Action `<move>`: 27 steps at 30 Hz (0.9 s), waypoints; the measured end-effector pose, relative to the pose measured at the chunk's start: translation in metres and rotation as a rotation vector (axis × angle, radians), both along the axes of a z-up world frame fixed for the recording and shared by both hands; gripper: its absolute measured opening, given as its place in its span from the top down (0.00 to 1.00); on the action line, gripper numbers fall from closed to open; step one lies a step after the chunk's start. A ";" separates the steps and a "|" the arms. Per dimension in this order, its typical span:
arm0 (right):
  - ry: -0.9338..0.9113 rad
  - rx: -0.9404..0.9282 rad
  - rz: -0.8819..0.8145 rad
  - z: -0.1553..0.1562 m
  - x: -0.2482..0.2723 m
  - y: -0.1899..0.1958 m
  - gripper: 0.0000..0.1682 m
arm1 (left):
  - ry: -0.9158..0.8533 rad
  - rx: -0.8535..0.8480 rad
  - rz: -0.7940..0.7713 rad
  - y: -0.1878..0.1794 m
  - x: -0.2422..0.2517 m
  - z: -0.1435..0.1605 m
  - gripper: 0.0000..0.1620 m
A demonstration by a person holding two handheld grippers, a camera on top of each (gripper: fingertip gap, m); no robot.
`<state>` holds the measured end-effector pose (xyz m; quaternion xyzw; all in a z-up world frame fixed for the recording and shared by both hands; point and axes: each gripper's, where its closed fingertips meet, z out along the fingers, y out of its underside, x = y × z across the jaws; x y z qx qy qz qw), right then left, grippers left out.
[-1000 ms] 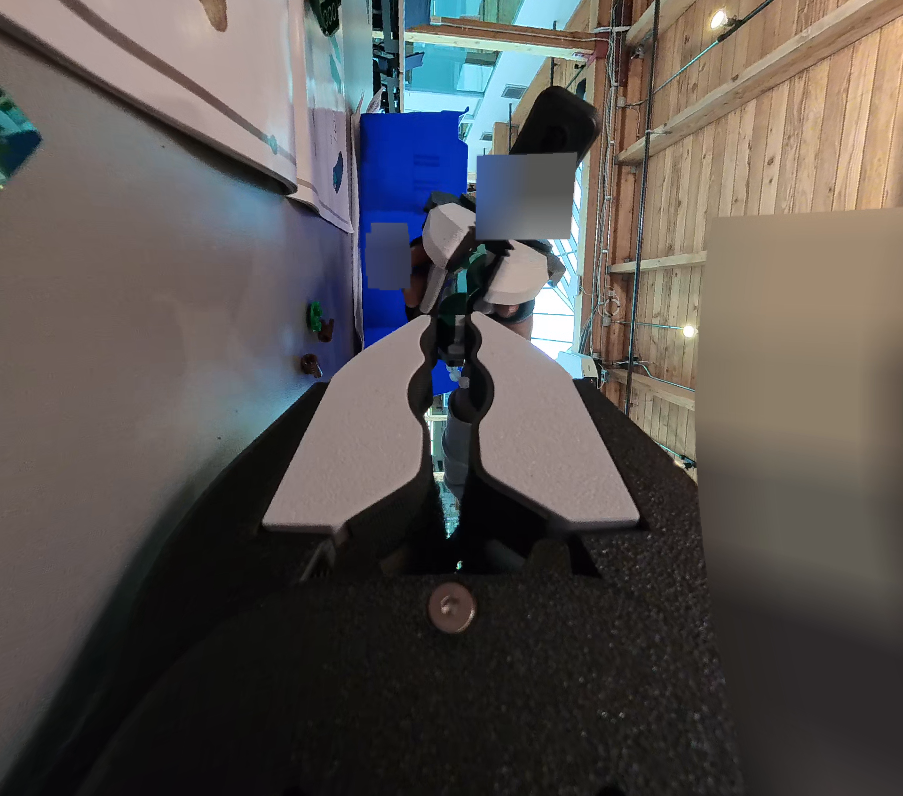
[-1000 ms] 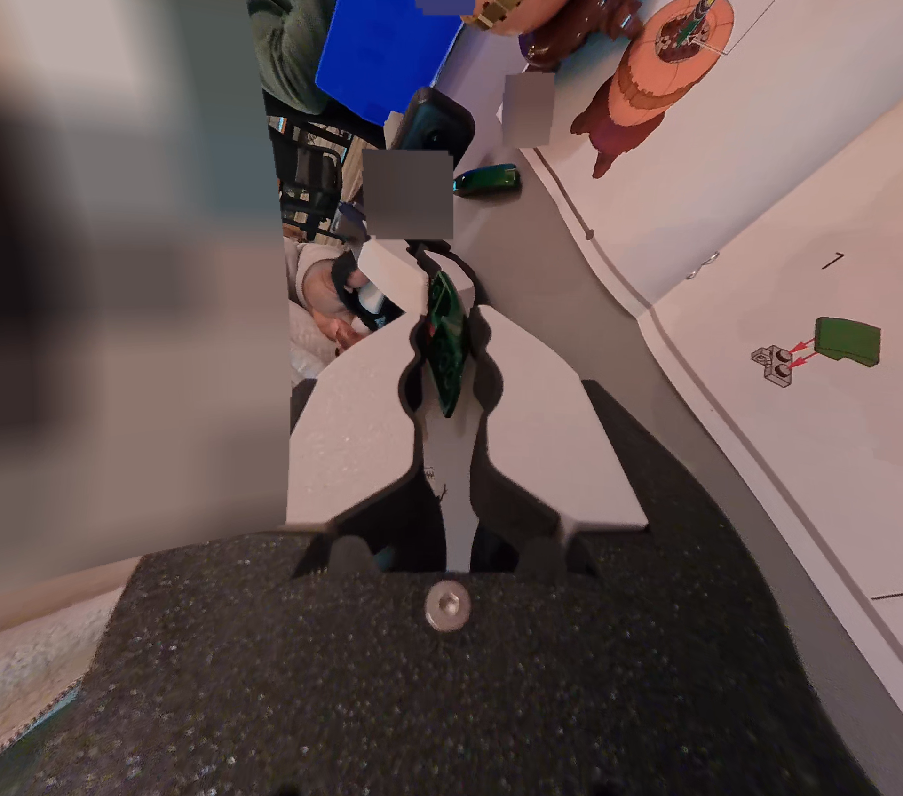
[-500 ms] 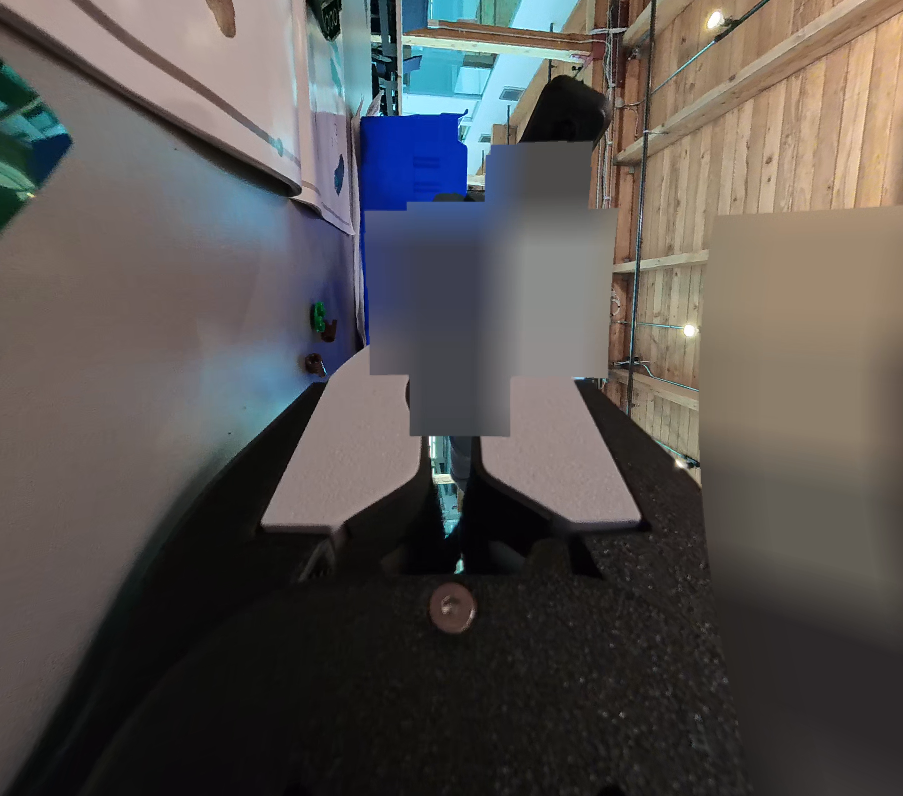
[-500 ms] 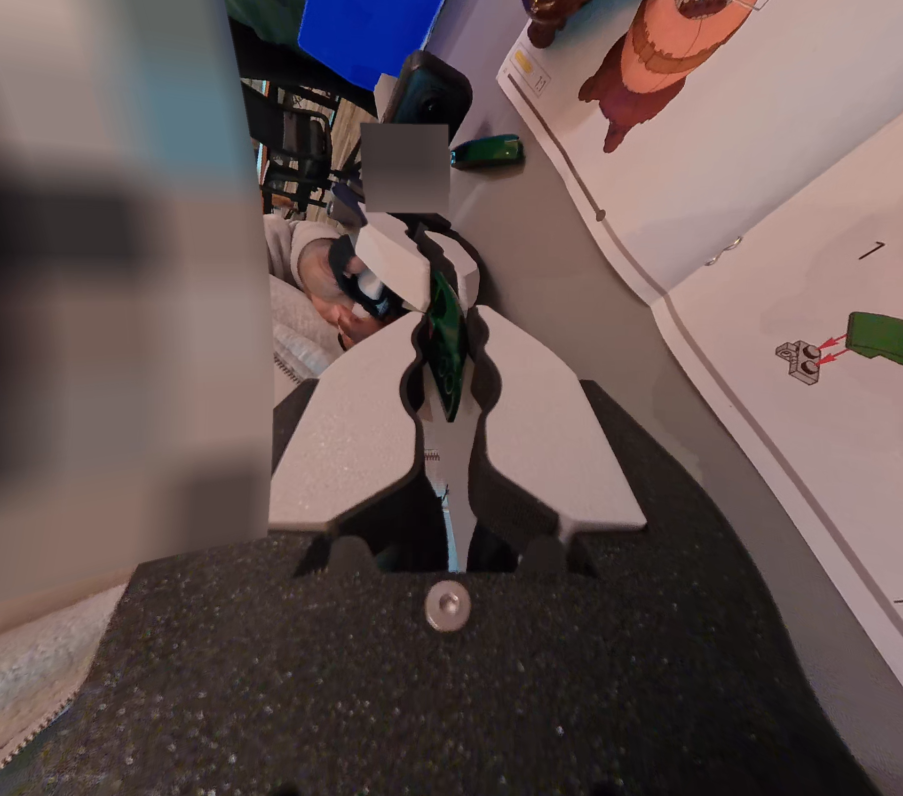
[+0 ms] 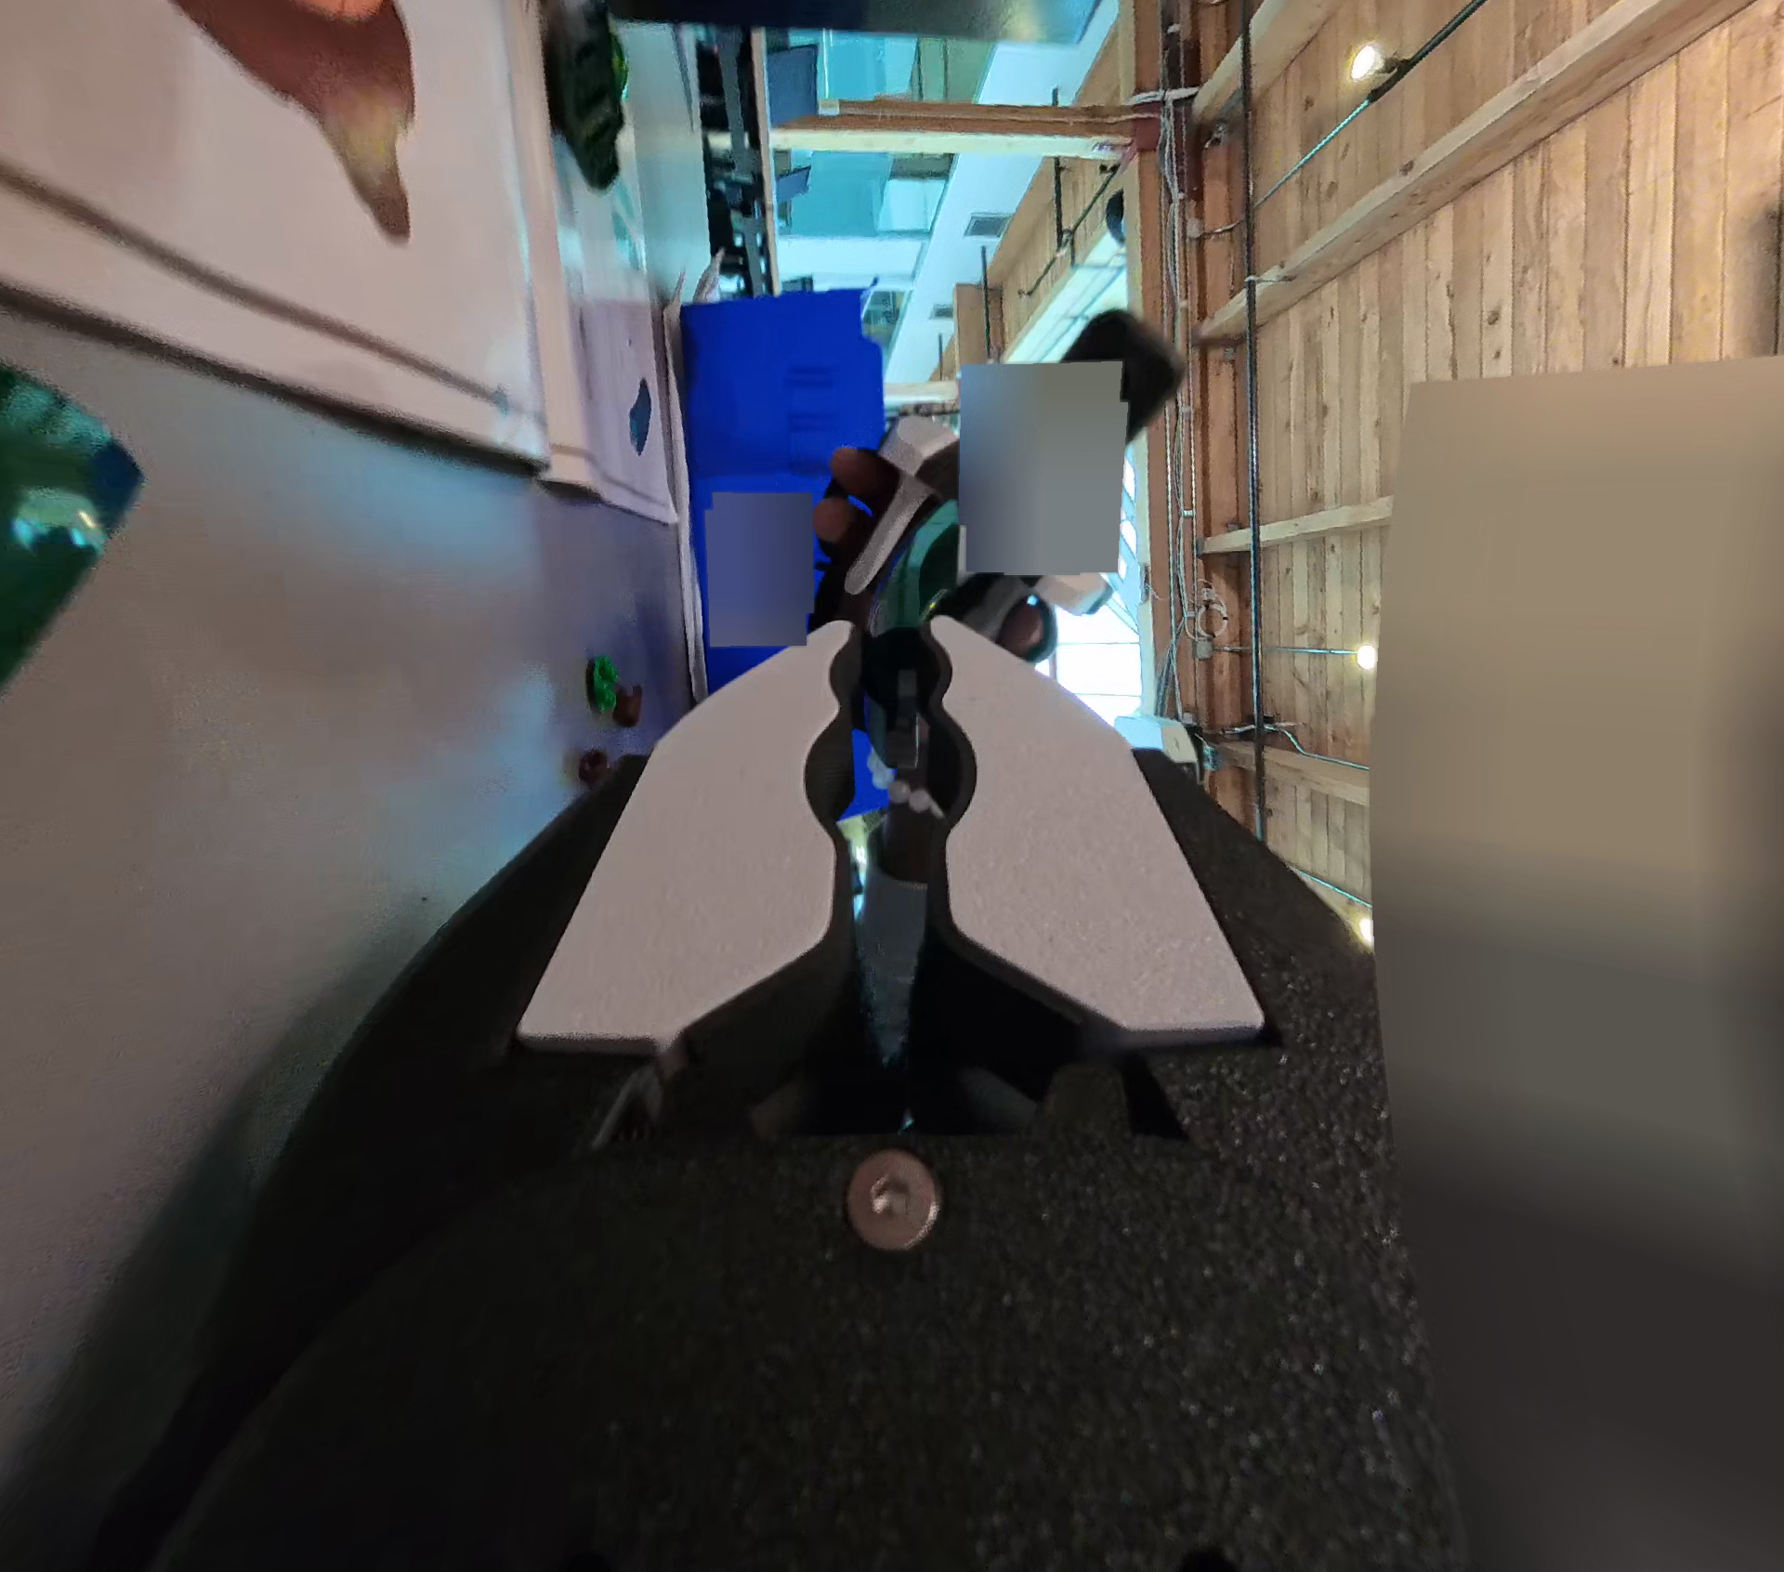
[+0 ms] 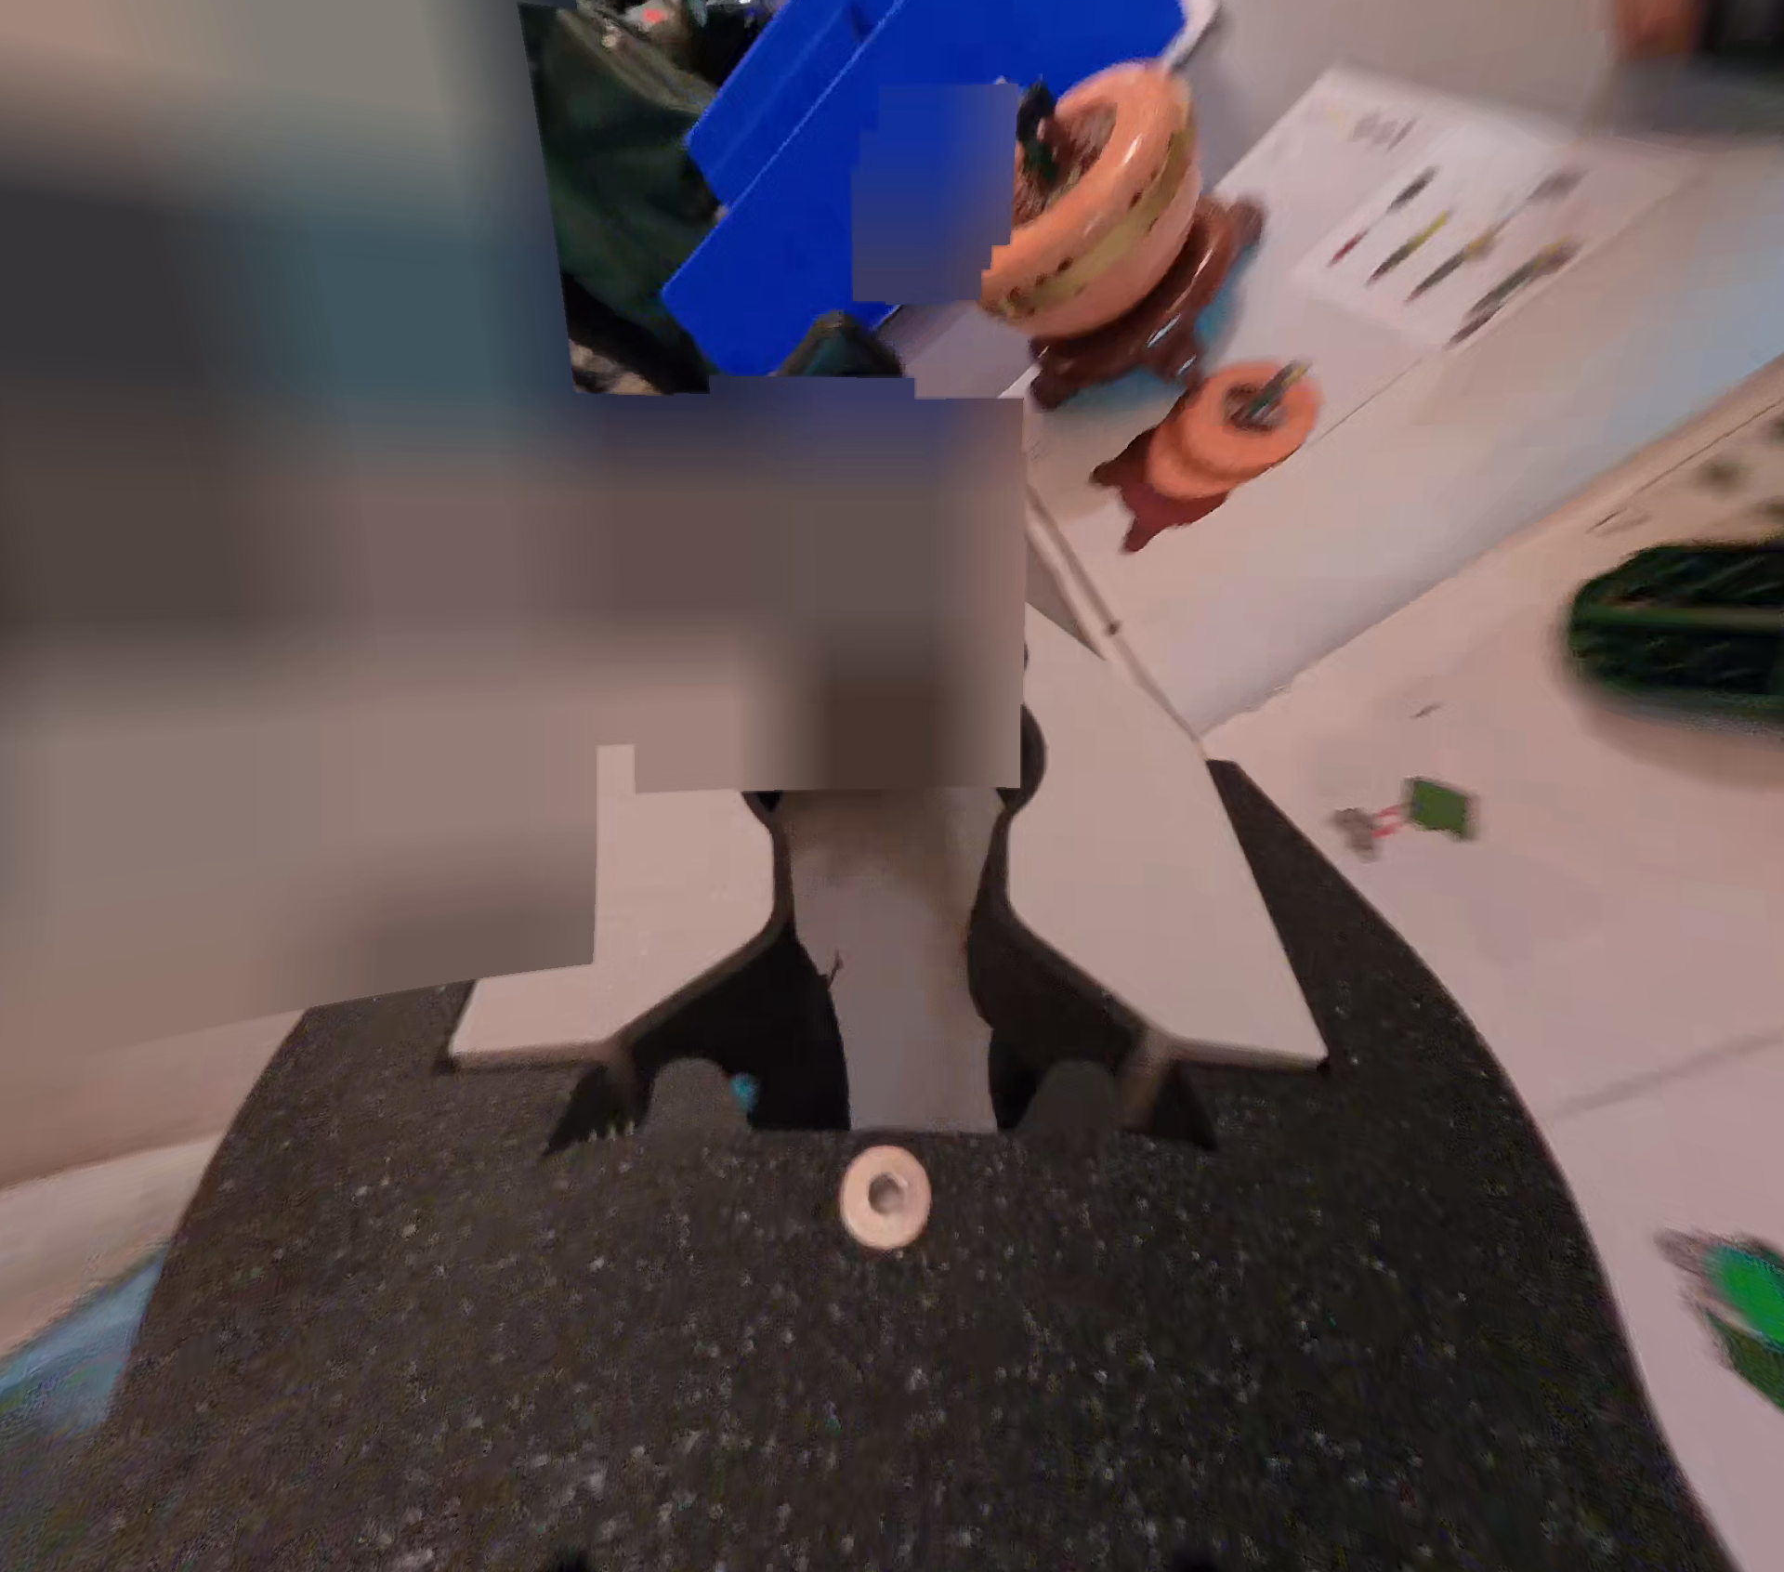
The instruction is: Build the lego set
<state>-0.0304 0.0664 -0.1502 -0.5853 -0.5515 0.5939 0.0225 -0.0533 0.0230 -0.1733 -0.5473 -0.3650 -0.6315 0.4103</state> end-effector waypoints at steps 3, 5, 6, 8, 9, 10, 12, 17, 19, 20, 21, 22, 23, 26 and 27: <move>0.218 0.312 -0.110 0.010 0.004 0.012 0.50 | 0.043 0.038 0.064 -0.009 -0.023 0.015 0.95; 0.357 0.465 -0.147 0.014 0.004 0.003 0.43 | 0.102 0.048 0.121 -0.021 -0.042 0.025 0.95; 0.412 0.515 -0.129 0.013 0.003 -0.008 0.48 | 0.125 0.049 0.150 -0.028 -0.052 0.029 0.95; 0.502 0.590 -0.001 0.004 -0.002 -0.041 0.61 | 0.169 0.043 0.212 -0.044 -0.073 0.036 0.95; 0.512 0.639 0.082 -0.007 -0.007 -0.057 0.63 | 0.200 0.033 0.244 -0.052 -0.085 0.037 0.95; 0.495 0.701 0.170 -0.020 -0.014 -0.069 0.64 | 0.230 0.020 0.273 -0.059 -0.096 0.037 0.95; 0.459 0.848 0.336 -0.046 -0.031 -0.088 0.70 | 0.279 0.009 0.293 -0.072 -0.107 0.037 0.95; 0.458 1.068 0.573 -0.074 -0.082 -0.106 0.77 | 0.329 0.026 0.306 -0.087 -0.105 0.042 0.95; 0.461 1.106 0.616 -0.082 -0.100 -0.106 0.76 | 0.302 0.038 0.291 -0.087 -0.097 0.041 0.95; 0.440 1.117 0.657 -0.090 -0.104 -0.105 0.75 | 0.283 0.045 0.290 -0.087 -0.094 0.041 0.95; 0.430 1.095 0.685 -0.093 -0.107 -0.107 0.81 | 0.277 0.049 0.291 -0.086 -0.093 0.041 0.95; 0.416 1.062 0.710 -0.095 -0.106 -0.110 0.88 | 0.279 0.052 0.293 -0.086 -0.092 0.040 0.95; 0.394 1.038 0.710 -0.096 -0.106 -0.110 0.91 | 0.284 0.054 0.299 -0.086 -0.092 0.040 0.95; 0.238 0.945 0.687 -0.095 -0.094 -0.100 0.91 | 0.311 0.051 0.319 -0.086 -0.095 0.040 0.95; 0.148 0.865 0.660 -0.095 -0.087 -0.096 0.91 | 0.319 0.052 0.327 -0.086 -0.097 0.038 0.95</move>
